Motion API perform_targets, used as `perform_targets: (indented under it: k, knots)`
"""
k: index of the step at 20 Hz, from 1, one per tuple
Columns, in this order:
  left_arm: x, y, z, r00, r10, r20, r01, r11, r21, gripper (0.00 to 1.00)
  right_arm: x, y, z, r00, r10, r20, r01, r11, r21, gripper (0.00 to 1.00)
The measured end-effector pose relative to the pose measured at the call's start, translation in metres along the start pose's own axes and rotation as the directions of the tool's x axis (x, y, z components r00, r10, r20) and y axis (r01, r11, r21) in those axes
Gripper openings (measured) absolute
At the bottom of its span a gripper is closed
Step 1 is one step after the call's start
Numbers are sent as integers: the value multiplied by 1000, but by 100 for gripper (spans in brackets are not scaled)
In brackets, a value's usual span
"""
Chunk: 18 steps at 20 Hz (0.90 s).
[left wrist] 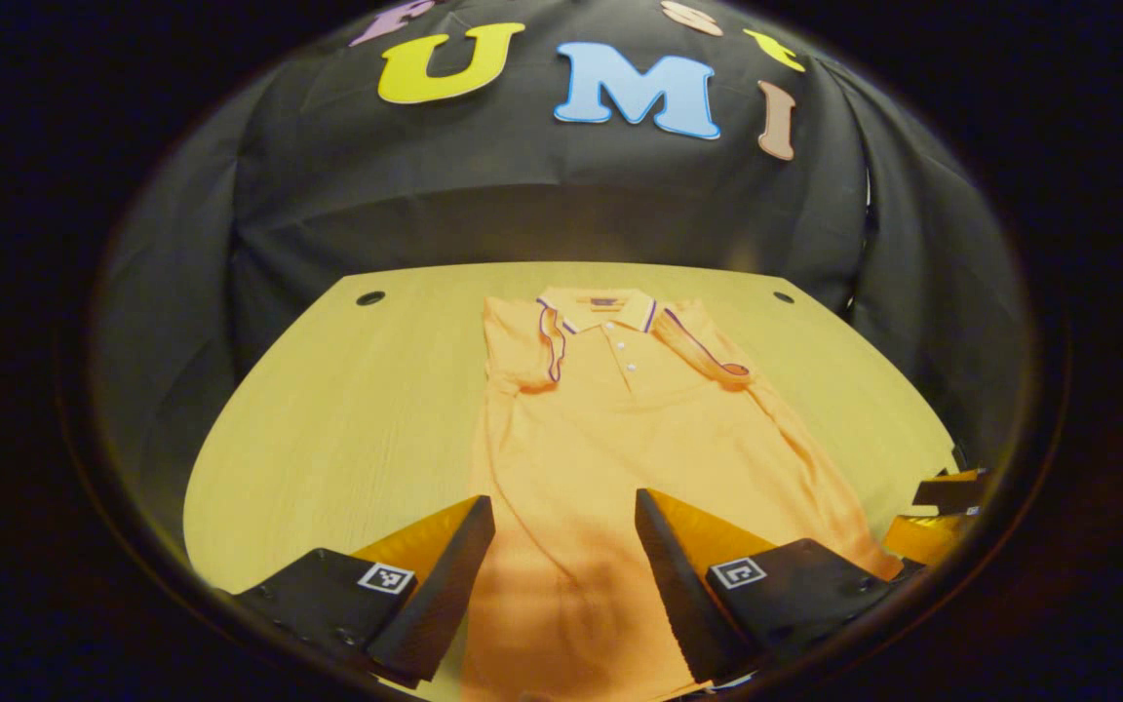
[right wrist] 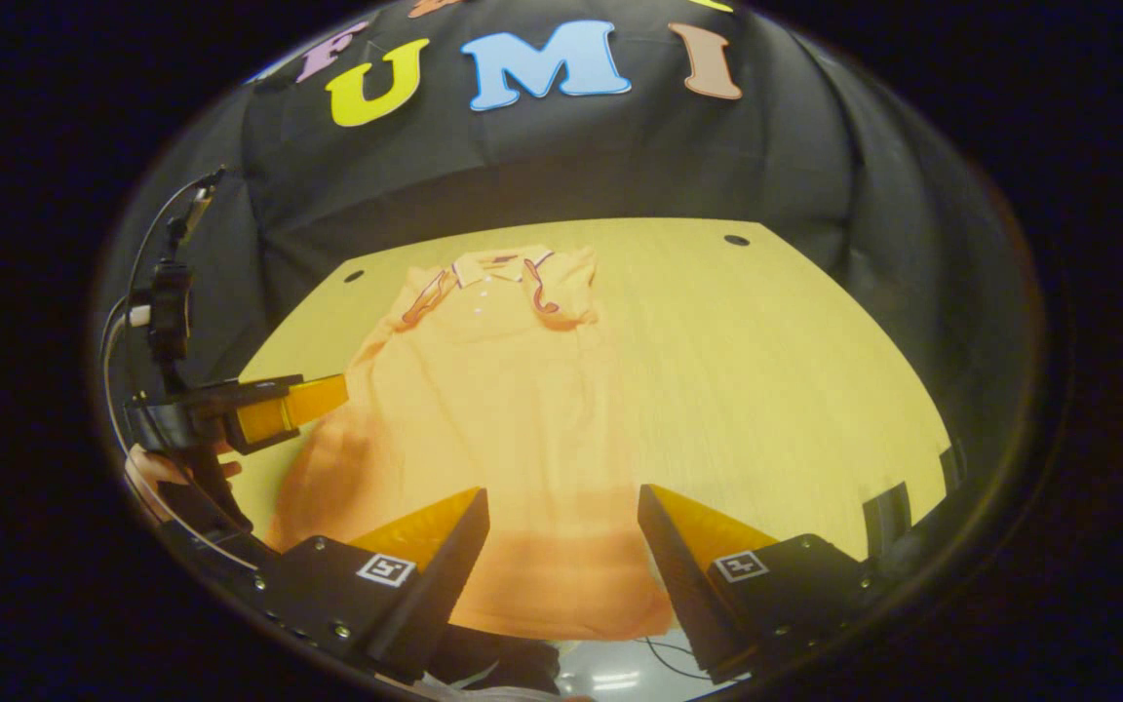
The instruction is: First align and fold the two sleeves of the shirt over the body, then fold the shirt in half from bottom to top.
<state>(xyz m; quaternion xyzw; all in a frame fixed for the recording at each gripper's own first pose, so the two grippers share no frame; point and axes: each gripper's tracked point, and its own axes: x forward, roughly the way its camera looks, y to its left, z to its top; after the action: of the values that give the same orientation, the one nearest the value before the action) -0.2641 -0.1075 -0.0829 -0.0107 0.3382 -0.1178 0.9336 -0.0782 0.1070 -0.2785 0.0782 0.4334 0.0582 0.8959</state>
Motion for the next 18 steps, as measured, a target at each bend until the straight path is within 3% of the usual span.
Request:
perform_targets:
  k: [18]
  knots:
    - [-95,14,-128,996,-4,-91,6,1000,25,95,0,-29,-78,991,-58,-120,55,998,-24,95]
